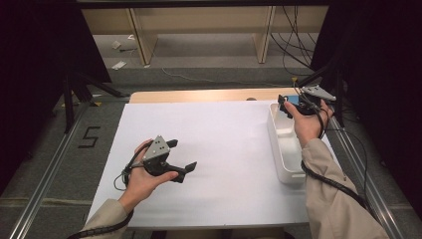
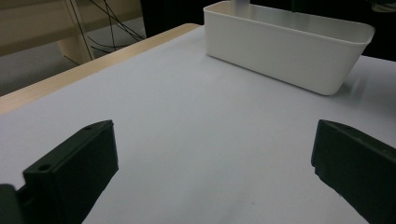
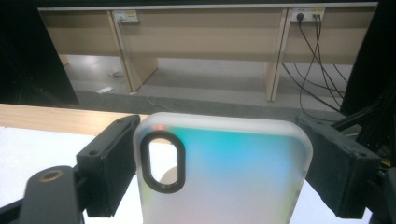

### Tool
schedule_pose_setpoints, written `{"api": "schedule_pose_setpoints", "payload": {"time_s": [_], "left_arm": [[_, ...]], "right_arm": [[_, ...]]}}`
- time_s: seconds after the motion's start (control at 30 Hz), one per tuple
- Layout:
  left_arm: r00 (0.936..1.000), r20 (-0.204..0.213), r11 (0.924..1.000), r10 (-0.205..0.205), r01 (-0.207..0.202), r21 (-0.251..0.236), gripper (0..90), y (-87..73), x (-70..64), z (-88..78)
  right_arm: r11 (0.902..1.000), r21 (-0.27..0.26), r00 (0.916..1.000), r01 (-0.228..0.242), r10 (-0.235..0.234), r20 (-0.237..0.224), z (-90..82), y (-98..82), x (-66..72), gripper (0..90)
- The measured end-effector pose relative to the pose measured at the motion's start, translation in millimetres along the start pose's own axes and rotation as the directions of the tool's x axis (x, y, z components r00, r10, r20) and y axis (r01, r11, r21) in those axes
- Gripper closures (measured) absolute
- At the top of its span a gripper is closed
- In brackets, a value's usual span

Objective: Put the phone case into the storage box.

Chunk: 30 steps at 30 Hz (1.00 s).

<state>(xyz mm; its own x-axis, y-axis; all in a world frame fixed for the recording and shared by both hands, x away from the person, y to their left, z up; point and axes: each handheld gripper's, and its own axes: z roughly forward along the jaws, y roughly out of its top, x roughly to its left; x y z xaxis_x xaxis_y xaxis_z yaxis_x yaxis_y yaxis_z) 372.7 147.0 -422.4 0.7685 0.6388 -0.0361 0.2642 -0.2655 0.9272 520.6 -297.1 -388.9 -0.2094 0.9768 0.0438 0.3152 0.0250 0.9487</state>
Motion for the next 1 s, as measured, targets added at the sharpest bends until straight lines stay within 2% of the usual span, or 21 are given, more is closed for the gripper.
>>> {"api": "schedule_pose_setpoints", "payload": {"time_s": [1.0], "left_arm": [[1.0, 0.002, 1.0, 0.0, 0.0, 0.0, 0.0, -0.1, -0.2, 0.3]], "right_arm": [[0.9996, 0.028, 0.9999, -0.001, 0.001, 0.011, 12.8, -2.4, -1.3, 18.2]]}}
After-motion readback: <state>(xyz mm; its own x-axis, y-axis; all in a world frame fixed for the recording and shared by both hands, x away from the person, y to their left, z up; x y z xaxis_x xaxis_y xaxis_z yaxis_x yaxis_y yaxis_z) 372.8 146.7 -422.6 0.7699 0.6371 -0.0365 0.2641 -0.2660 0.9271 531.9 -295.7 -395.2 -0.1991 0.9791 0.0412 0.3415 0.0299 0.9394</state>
